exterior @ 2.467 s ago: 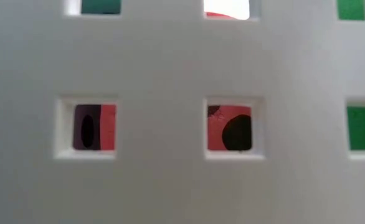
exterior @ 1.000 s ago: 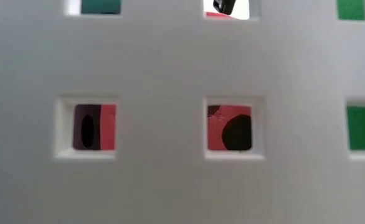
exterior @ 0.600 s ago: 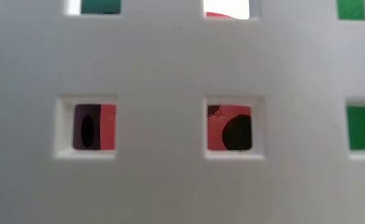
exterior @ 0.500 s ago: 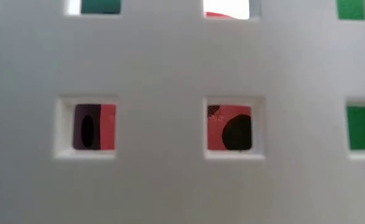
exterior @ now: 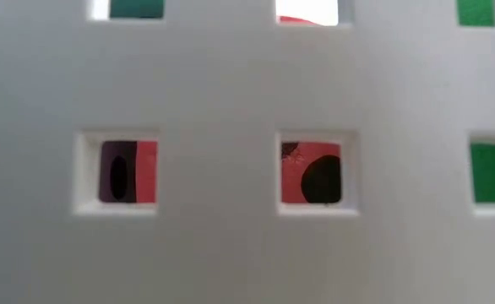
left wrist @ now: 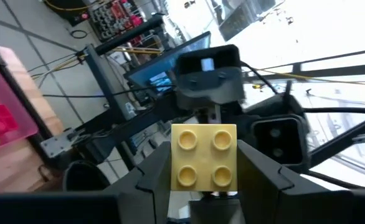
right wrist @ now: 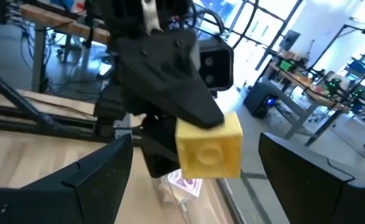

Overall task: Pick & Place Toys
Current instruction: Put the yellow game piece into the red bin

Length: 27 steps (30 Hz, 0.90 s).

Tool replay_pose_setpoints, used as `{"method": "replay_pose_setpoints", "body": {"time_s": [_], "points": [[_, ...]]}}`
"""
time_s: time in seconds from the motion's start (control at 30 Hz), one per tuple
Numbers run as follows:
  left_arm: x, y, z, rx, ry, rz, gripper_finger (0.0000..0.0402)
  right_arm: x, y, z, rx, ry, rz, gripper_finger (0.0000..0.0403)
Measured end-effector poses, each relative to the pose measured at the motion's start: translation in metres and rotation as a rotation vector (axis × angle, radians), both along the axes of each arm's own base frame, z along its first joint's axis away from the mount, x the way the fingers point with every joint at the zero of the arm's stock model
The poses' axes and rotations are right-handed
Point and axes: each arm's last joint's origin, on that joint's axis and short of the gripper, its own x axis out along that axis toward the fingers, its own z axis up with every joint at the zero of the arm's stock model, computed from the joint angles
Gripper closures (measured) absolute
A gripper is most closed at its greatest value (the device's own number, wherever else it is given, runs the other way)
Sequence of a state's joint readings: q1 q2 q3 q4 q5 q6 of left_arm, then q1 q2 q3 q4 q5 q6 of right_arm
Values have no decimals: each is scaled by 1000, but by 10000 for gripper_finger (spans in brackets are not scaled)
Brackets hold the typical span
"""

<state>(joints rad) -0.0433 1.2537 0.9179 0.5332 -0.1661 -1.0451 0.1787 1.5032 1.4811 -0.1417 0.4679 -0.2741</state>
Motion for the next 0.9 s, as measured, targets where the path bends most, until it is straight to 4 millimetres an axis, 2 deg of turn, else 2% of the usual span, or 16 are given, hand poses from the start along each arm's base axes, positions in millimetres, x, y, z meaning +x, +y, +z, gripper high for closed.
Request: {"method": "replay_pose_setpoints", "body": {"time_s": [0.5, 0.9], "points": [[0, -1, 5, -4, -22, -5, 265, 4, 0, 2, -40, -33, -3, 72], [0, -2, 6, -27, -33, -33, 265, 5, -4, 3, -61, -39, -10, 228]]}}
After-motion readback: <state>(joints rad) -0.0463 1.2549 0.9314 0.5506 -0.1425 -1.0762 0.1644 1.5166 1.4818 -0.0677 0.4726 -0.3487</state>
